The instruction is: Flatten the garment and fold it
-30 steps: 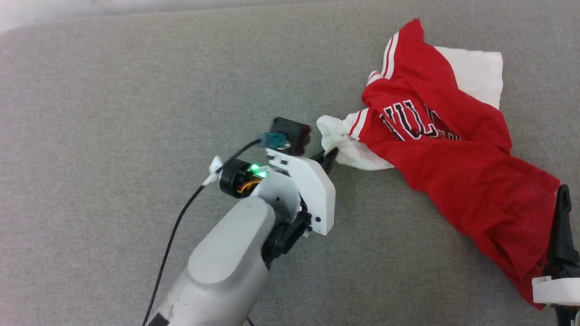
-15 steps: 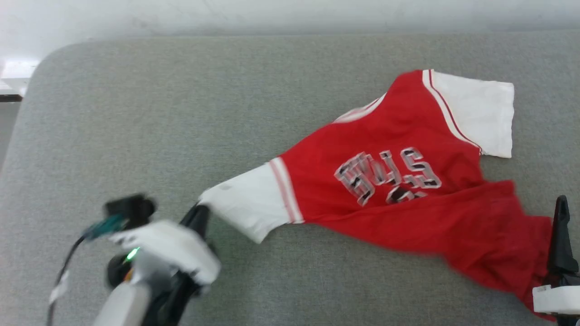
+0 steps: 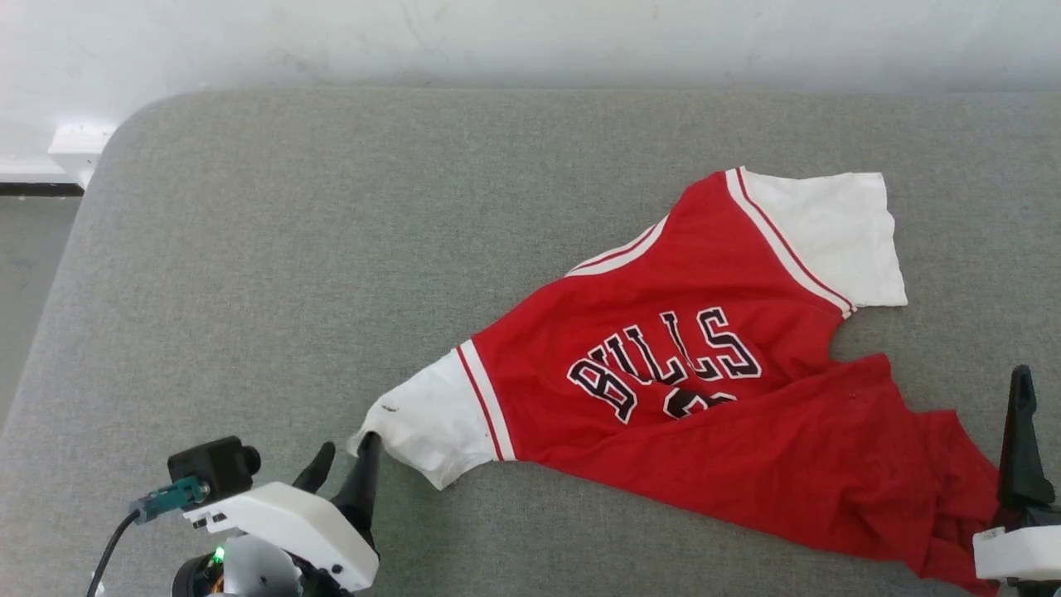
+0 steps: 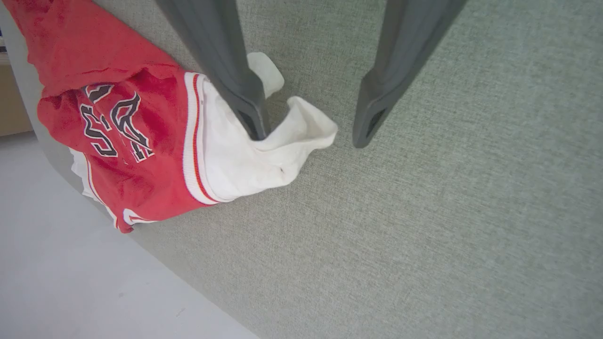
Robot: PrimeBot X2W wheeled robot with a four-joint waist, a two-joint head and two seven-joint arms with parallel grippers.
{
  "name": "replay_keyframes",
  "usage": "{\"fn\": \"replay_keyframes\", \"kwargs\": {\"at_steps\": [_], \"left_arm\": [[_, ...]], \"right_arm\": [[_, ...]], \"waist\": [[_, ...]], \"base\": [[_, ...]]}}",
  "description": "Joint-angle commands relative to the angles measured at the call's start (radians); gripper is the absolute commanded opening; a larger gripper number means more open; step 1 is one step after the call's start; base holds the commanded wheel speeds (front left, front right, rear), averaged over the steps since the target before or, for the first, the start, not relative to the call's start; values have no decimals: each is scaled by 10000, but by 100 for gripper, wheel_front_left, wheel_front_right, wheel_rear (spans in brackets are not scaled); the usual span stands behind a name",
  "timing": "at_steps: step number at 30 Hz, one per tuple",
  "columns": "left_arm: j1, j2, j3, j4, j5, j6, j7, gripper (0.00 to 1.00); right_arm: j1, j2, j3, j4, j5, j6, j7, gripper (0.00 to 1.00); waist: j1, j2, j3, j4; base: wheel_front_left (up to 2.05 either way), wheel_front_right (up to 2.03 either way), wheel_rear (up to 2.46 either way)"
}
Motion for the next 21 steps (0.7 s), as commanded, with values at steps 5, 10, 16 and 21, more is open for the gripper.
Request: {"fn": "replay_keyframes", "kwargs": {"at_steps": [5,10,16,21], "left_arm": [[152,456,152,-396,-40,-21,326,100],[250,740,804,-1188,-13,366,123,100],[-371,1076,457,-1527,431,344,446,100],[-1334,1262,-659,-695,843,-70,1443,100]], "right_arm": [[125,24,15,-89,-18,-7,29,100],[120,24,-23,-90,28,-7,18,100],[0,24,-6,-98,6,-7,17,100],[-132,24,70,-128,-40,-7,55,100]], "waist": [[1,-1,-38,-1],[1,-1,60,45],[1,-1,257,131],[1,-1,421,131]], "base": [[0,0,0],[0,0,0],[0,0,0],[0,0,0]]}}
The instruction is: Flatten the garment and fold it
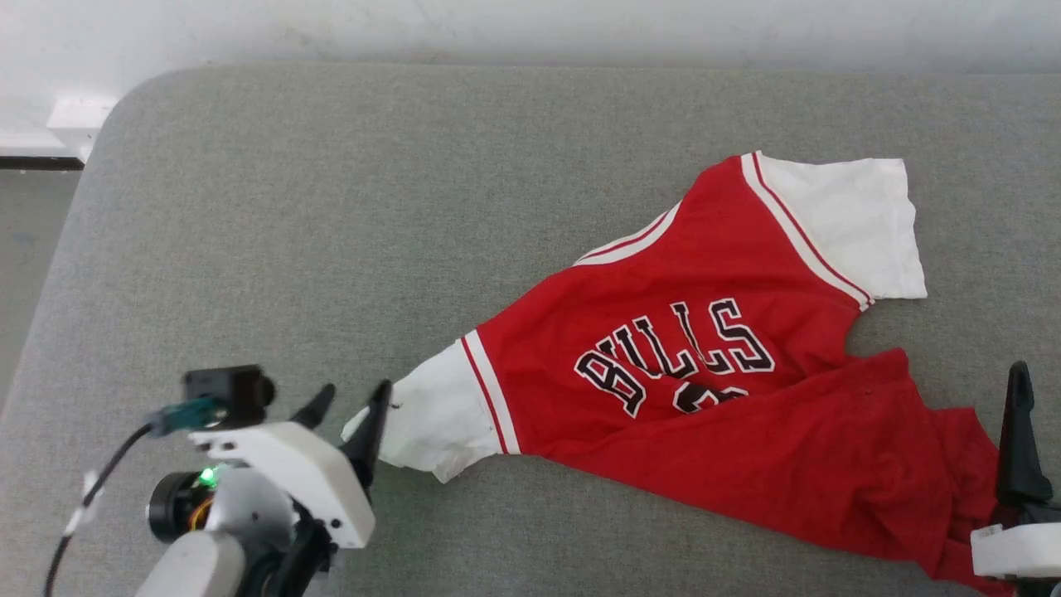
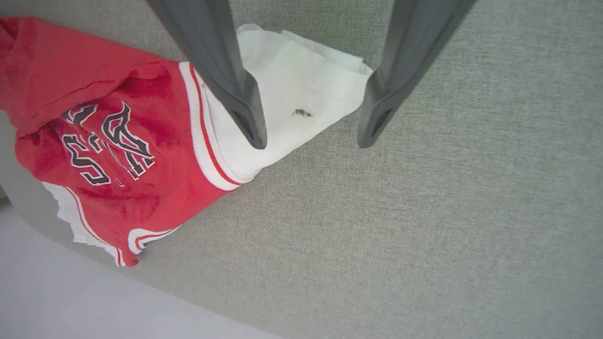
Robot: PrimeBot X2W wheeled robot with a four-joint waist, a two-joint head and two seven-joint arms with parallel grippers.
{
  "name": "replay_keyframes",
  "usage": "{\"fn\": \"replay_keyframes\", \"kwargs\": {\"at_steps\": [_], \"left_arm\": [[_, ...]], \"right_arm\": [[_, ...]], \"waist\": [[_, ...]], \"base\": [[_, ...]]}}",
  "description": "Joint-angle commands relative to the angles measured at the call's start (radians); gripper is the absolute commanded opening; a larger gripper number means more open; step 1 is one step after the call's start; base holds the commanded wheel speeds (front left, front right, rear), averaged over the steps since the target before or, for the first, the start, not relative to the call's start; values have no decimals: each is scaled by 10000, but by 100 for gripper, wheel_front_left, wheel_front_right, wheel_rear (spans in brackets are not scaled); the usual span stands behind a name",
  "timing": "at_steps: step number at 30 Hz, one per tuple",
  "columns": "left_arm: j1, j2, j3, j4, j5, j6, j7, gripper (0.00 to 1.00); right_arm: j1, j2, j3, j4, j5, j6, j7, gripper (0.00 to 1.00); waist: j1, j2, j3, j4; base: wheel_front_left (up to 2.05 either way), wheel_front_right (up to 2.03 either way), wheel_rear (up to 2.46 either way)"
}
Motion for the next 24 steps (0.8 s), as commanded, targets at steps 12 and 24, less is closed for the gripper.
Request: {"fn": "replay_keyframes", "kwargs": {"at_steps": [12,24], "left_arm": [[-1261,690,-1492,2168,534,-707,2314,100],[-1151,489,-1719,3282,885,-481,1733,0]], "right_arm": [[-232,26,-30,-135,-49,-7,56,100],[-380,26,-45,-70,46,-7,-12,100]], "waist": [[-1,0,311,-344],[-1,0,440,-424]], "base": [[0,0,0],[0,0,0]]}}
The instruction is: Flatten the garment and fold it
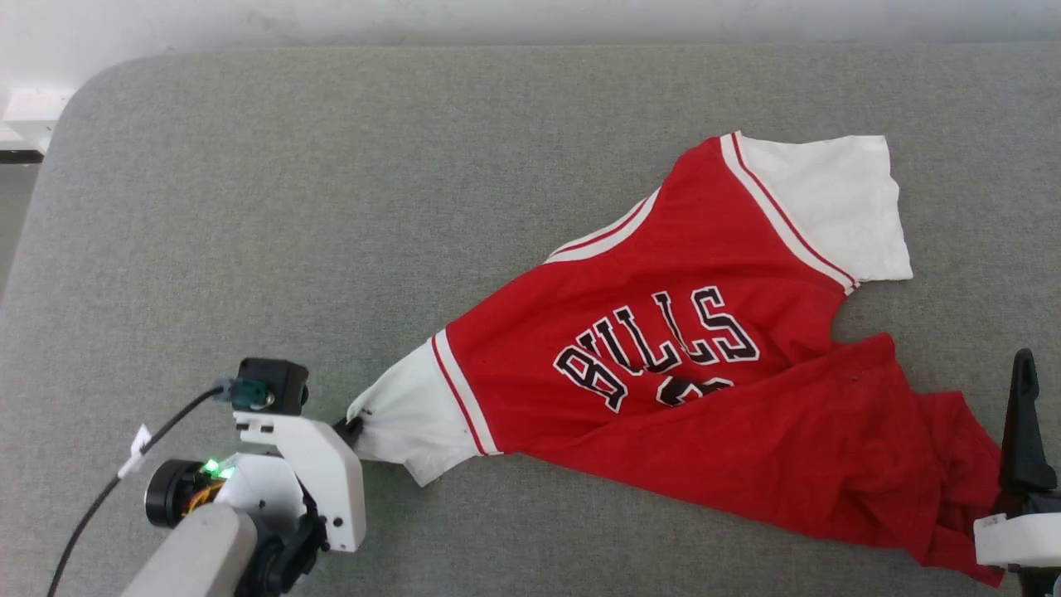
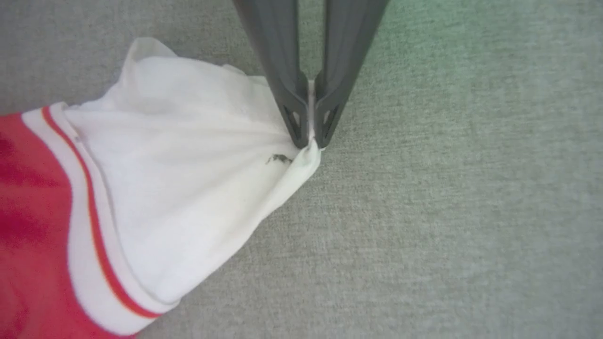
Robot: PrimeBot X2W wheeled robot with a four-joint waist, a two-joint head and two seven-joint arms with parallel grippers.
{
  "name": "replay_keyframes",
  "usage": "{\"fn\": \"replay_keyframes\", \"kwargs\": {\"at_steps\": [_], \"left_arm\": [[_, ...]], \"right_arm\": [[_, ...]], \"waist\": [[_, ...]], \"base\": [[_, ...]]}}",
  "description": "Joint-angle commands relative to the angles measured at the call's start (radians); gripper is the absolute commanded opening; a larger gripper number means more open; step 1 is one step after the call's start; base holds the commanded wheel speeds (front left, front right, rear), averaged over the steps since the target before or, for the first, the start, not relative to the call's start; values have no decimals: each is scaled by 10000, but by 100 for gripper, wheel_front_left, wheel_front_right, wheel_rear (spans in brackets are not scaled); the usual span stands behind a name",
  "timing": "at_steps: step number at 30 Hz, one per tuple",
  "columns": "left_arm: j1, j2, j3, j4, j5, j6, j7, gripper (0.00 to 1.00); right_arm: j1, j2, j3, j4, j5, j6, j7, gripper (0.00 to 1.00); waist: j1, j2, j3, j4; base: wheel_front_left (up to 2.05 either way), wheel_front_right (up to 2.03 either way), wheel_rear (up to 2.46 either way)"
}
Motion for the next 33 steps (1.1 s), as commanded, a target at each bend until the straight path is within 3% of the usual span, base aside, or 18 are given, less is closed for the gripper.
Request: {"fn": "replay_keyframes", "kwargs": {"at_steps": [1,9,15,19,24,33], "left_arm": [[307,-196,-164,491,-14,37,-13,0],[478,-579,830,-518,384,586,-3012,0],[904,-782,1292,-1461,578,1029,-4338,0],[982,-792,1314,-1745,581,1069,-4463,0],[817,-847,1165,-1898,566,985,-4378,0],[364,-867,903,-2332,747,903,-4281,0]], "right_arm": [[-153,24,-26,4,47,-7,-83,100],[-230,24,116,-124,-56,-7,20,100],[-980,24,893,-654,-440,-7,846,100],[-2177,12,1469,-709,-618,-7,2344,100],[-3895,-702,1911,-16,-251,-7,4893,100],[-6345,-1558,1376,1799,181,-7,9119,100]], "waist": [[1,-1,-11,20],[1,-1,-109,115],[1,-1,11,200],[1,-1,195,219],[1,-1,490,320],[1,-1,1267,715]], "base": [[0,0,0],[0,0,0],[0,0,0],[0,0,0],[0,0,0],[0,0,0]]}}
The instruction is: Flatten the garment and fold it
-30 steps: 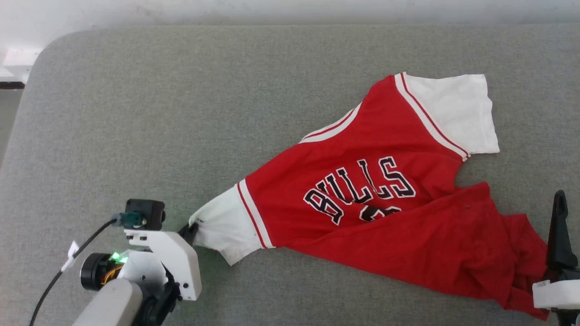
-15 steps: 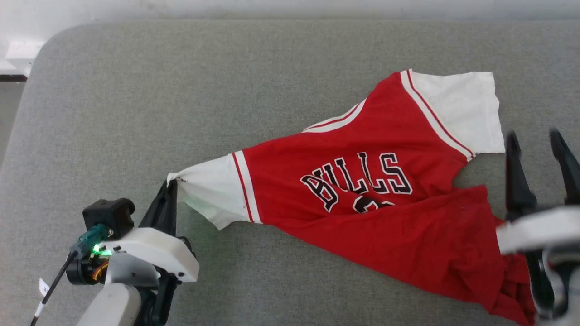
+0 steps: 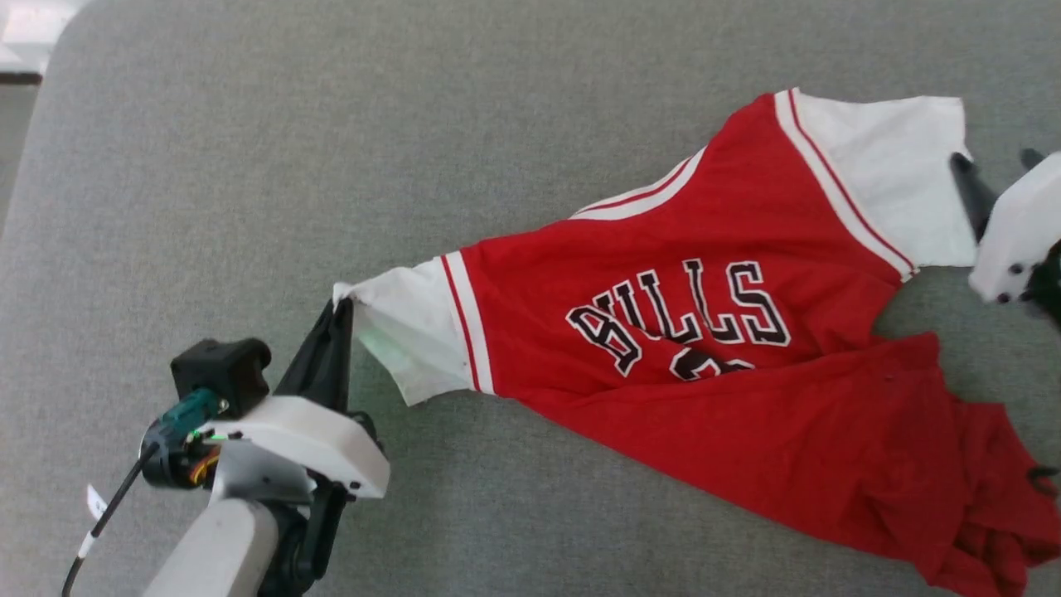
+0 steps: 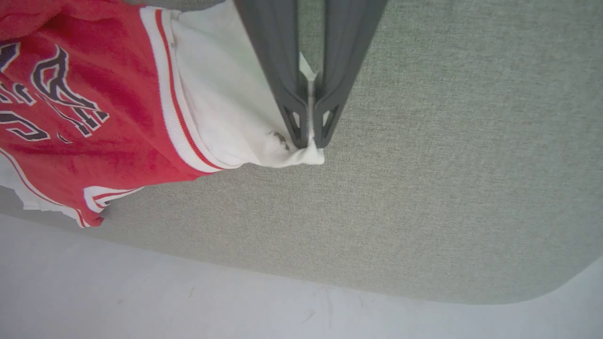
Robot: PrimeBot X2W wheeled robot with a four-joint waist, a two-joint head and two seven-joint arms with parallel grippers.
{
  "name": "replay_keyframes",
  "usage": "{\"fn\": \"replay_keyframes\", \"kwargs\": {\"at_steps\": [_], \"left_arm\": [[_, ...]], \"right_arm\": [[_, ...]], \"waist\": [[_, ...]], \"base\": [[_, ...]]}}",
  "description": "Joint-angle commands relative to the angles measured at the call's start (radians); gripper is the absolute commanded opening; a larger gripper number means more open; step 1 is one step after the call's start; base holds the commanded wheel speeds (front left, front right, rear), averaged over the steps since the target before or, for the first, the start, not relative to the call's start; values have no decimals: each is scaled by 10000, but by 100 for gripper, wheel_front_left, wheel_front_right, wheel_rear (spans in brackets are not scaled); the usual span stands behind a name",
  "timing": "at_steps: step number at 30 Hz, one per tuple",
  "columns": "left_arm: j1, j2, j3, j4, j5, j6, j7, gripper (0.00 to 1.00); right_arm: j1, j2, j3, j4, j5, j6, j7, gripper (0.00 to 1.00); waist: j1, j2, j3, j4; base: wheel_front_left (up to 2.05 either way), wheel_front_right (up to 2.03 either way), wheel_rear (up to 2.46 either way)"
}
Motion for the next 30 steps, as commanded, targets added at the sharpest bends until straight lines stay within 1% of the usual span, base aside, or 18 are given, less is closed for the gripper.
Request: {"fn": "replay_keyframes", "kwargs": {"at_steps": [1,3,6,13,20,21,22,23,25,27,30], "left_arm": [[-192,9,-37,-92,105,-64,8,0],[-300,1,-86,-191,138,-94,10,0],[-477,-40,-172,-252,142,-178,23,0],[-716,-159,-281,-217,86,-268,17,0],[-800,-180,-274,-108,0,-303,-10,0],[-809,-181,-274,-89,-10,-307,-13,0],[-816,-181,-273,-68,-20,-310,-16,0],[-817,-184,-268,-42,-36,-310,-21,0],[-808,-180,-254,14,-57,-304,-38,0],[-805,-177,-230,42,-72,-300,-84,0],[-803,-184,-175,76,-74,-290,-233,0]], "right_arm": [[-255,-100,-105,151,-130,-7,375,100],[-583,-157,-427,398,-358,-7,1004,100],[-930,-252,-709,594,-767,-7,1413,100],[-1294,-170,-1191,970,-1274,-7,1429,100],[-1376,-124,-1123,1345,-1074,-7,1557,100],[-1384,-128,-1095,1382,-1023,-7,1638,84],[-1388,-137,-1059,1402,-974,-7,1736,38],[-1399,-130,-1052,1414,-905,-7,1837,0],[-1423,-126,-1023,1377,-781,-7,1992,0],[-1454,-174,-974,1241,-717,-7,1879,0],[-1465,-196,-941,1049,-610,-7,1299,0]], "waist": [[-1,0,335,247],[-1,0,522,361],[-1,0,817,530],[-1,0,1283,802],[-1,0,1529,891],[-1,0,1536,888],[-1,0,1531,878],[-1,0,1509,861],[-1,0,1432,818],[-1,0,1331,769],[-1,0,1089,686]], "base": [[0,0,0],[0,0,0],[0,0,0],[0,0,0],[0,0,0],[0,0,0],[0,0,0],[0,0,0],[0,0,0],[0,0,0],[0,0,0]]}}
